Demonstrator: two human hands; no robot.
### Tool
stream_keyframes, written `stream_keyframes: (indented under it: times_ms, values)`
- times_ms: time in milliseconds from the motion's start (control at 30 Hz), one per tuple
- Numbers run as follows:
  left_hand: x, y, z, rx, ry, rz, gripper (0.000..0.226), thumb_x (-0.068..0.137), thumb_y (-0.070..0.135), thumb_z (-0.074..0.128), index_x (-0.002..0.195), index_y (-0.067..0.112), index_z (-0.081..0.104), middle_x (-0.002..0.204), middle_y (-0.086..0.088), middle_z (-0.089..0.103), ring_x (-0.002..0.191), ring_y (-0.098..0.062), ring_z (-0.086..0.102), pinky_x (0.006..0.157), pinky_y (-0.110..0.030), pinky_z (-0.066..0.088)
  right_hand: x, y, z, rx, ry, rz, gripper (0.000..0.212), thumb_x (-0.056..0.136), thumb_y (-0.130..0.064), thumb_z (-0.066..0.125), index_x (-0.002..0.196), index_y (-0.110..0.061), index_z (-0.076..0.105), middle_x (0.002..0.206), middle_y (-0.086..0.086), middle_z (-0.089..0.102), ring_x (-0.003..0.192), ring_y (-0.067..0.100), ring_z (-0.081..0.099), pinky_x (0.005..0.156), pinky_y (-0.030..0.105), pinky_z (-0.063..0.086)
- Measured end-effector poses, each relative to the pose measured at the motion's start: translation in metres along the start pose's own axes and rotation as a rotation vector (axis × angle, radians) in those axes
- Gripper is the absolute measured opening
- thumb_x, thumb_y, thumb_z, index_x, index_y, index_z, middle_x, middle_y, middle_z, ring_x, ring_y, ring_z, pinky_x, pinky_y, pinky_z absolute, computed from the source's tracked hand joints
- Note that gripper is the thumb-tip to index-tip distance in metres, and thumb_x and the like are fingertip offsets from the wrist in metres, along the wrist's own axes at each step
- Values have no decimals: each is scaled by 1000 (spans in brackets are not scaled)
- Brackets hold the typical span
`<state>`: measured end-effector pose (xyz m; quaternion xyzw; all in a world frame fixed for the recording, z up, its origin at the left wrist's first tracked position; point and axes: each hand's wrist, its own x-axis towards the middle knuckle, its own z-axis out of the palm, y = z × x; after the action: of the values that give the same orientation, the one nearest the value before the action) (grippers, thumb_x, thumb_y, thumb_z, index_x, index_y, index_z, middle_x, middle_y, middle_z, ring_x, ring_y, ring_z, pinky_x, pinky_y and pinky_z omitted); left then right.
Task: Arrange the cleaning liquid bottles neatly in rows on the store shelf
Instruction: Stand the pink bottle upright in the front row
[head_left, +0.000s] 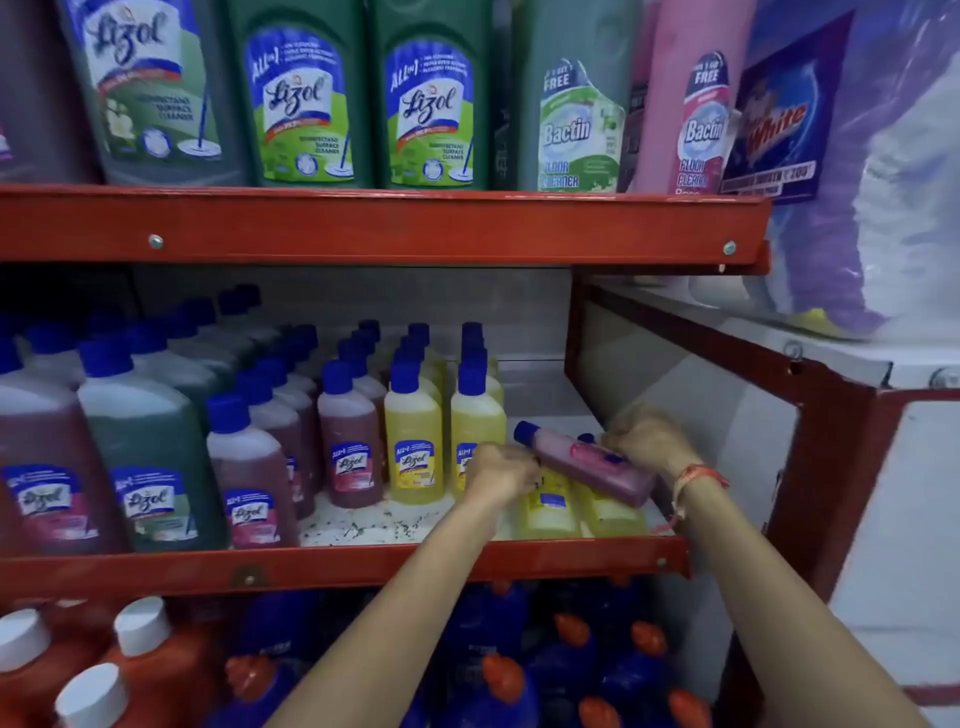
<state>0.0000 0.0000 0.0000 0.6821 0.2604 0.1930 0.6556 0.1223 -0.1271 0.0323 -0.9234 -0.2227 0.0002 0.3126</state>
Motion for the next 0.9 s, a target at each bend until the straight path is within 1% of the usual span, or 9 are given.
stream_keyframes:
  times_ms: [100,200,300,367,433,500,700,800,900]
  values:
    - [4,5,9,-94,-35,-93,11,86,-10,50,84,-6,60,88,-21,64,80,-30,66,62,-19,55,5,6,-2,70,-135,15,34,81,-32,74,75,0,66,87,20,69,75,27,62,67,38,46]
    - [8,6,18,-119,6,-106,7,81,-6,60,75,-3,58,81,-22,65,68,-24,65,55,-20,56,13,11,-1,190,-191,44,31,73,-29,81,64,-8,60,76,15,66,66,23,58,63,34,43]
    - [5,2,26,-199,18,-90,11,78,-5,66,73,-2,57,81,-22,65,61,-23,64,52,-22,56,9,12,-7,355,-259,98,27,73,-21,82,74,-2,63,68,10,63,56,17,55,49,24,44]
    - [0,-1,30,-283,20,-61,22,76,-5,68,95,-10,59,95,-27,65,54,-19,65,48,-22,55,0,11,-10,452,-308,127,29,73,-19,82,86,3,67,73,10,66,60,15,61,42,18,48]
    - [-4,-3,31,-349,27,-26,45,73,-3,71,114,-12,54,108,-27,65,70,-27,70,48,-23,56,-9,12,-11,557,-312,114,37,71,-15,82,99,7,69,82,13,71,68,16,67,49,17,56]
    - [-8,-4,27,-358,32,23,52,70,-2,75,118,-8,55,115,-23,65,88,-31,68,55,-27,59,-17,13,-11,641,-298,106,41,71,-10,82,105,8,68,92,17,72,73,18,69,54,18,59]
    - [-35,-1,-15,-298,-9,213,52,69,-1,75,118,2,60,106,-2,65,81,-8,66,58,-19,57,-47,-3,1,848,-316,51,47,68,1,81,111,4,63,101,21,73,80,25,73,64,25,62]
    - [-40,-4,-42,-275,-1,281,53,65,1,78,115,7,63,112,-6,68,94,-16,68,66,-21,58,-58,-20,12,883,-302,4,46,66,4,81,108,3,62,101,17,72,79,20,72,59,22,61]
    - [-39,-10,-57,-225,28,323,55,63,-1,78,115,6,63,110,-10,69,91,-13,70,71,-22,59,-61,-28,26,903,-275,-38,48,65,4,83,108,3,63,100,16,72,80,20,72,61,22,61]
